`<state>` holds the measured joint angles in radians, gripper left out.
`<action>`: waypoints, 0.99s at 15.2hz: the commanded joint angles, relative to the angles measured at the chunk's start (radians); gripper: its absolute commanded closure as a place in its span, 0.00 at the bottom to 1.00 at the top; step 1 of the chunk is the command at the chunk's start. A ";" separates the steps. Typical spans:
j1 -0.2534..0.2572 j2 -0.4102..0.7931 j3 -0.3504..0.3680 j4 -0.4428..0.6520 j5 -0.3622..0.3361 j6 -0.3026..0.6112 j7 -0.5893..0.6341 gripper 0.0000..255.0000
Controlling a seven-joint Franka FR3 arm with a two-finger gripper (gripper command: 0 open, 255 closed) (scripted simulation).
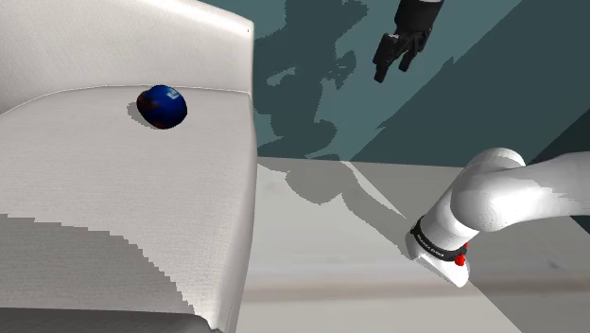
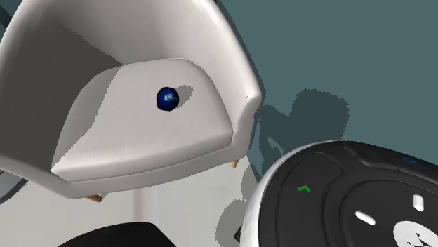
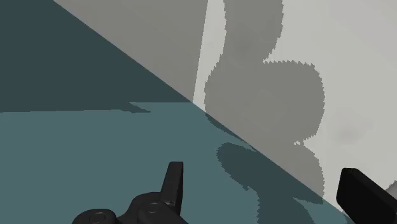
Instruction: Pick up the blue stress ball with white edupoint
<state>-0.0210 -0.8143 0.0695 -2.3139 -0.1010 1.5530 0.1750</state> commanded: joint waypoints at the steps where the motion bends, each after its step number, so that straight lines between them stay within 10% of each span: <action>1: 0.000 0.000 0.000 0.000 0.000 0.000 0.000 0.00; 15: -0.062 0.227 0.317 0.185 0.337 -0.088 0.686 0.00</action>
<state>-0.0744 -0.6201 0.3630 -2.1531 0.2136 1.4609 0.8050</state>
